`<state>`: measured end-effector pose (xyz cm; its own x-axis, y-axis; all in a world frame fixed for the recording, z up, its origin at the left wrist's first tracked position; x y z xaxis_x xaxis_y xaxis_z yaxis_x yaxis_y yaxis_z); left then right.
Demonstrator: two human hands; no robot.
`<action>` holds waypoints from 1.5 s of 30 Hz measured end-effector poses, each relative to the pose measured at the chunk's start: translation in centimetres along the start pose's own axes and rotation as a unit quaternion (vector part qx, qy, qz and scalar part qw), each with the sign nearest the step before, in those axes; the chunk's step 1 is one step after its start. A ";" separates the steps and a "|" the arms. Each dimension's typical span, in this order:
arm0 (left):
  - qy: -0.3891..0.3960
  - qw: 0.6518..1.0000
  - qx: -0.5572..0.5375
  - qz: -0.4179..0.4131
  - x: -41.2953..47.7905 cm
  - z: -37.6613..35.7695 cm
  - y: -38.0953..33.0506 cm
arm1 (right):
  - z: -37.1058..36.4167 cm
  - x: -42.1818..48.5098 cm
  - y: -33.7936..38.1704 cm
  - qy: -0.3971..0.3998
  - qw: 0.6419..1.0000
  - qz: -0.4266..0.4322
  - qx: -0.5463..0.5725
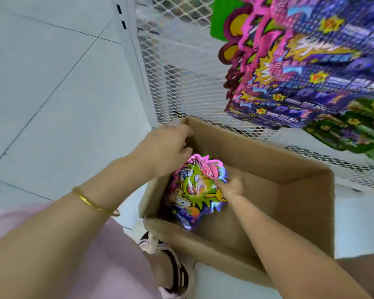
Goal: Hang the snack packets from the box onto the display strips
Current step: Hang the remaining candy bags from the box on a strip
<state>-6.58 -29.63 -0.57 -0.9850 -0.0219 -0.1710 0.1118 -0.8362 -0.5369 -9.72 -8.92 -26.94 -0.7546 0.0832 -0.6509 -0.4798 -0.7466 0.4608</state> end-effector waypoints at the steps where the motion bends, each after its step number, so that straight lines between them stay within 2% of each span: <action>1: 0.004 1.000 -0.010 0.002 0.0 -0.1 0.1 | 0.3 -1.2 0.7 0.017 0.999 0.017 0.028; 4: 0.012 1.000 -0.019 0.003 0.0 -0.2 0.1 | 1.8 -4.3 3.4 0.095 0.986 0.106 0.081; 9: -0.042 0.998 -0.012 -0.040 0.3 1.0 -0.9 | 9.9 -9.3 8.4 0.113 0.962 0.236 0.083; 12: -0.076 0.995 -0.011 -0.069 -0.2 2.0 -3.2 | 14.4 -13.3 11.4 0.122 0.946 0.300 0.037; 15: -0.098 0.990 -0.062 -0.085 -1.5 2.7 -6.0 | 17.6 -17.4 13.3 0.112 0.931 0.346 -0.010; 19: -0.112 0.979 -0.151 -0.082 -3.4 4.7 -9.1 | 21.6 -22.4 14.5 0.056 0.915 0.393 -0.078; 22: -0.103 0.969 -0.197 -0.108 -4.8 7.4 -12.2 | 25.5 -26.8 16.4 -0.003 0.890 0.450 -0.076; 24: -0.107 0.965 -0.201 -0.129 -5.7 10.0 -14.8 | 28.3 -29.7 17.9 -0.067 0.867 0.484 -0.096; 30: -0.151 0.958 -0.146 -0.197 -6.9 19.4 -22.3 | 35.8 -36.1 22.8 -0.201 0.818 0.537 -0.049; 32: -0.216 0.939 -0.139 -0.227 -7.0 24.0 -25.1 | 39.2 -38.7 24.7 -0.251 0.796 0.550 -0.031; 34: -0.315 0.900 -0.135 -0.269 -7.1 29.7 -28.1 | 42.6 -41.6 27.1 -0.297 0.767 0.568 -0.025; 37: -0.400 0.844 -0.138 -0.329 -5.6 37.8 -32.9 | 47.7 -45.2 31.1 -0.390 0.720 0.571 -0.064; 39: -0.428 0.828 -0.132 -0.337 -3.4 42.1 -35.5 | 50.3 -46.7 33.9 -0.439 0.697 0.557 -0.105; 42: -0.442 0.826 -0.135 -0.323 0.2 46.5 -38.1 | 53.3 -48.1 37.5 -0.493 0.659 0.551 -0.136; 45: -0.413 0.823 -0.220 -0.321 3.1 48.9 -39.8 | 55.7 -49.3 40.1 -0.527 0.632 0.554 -0.127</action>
<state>-20.46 -23.27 60.68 -0.5929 -0.1705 0.7870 -0.6088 -0.5449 -0.5766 -16.69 -6.14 57.23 -0.5086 -0.2901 0.8107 0.5903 -0.8029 0.0829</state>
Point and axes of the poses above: each hand's wrist, its own x-axis towards the middle knuckle, its own z-axis out of the back of the hand, y = z × x, the point moved 8 cm from there along x, towards the middle knuckle, and after that the axes turned 10 degrees about -x, right-handed, at the moved point
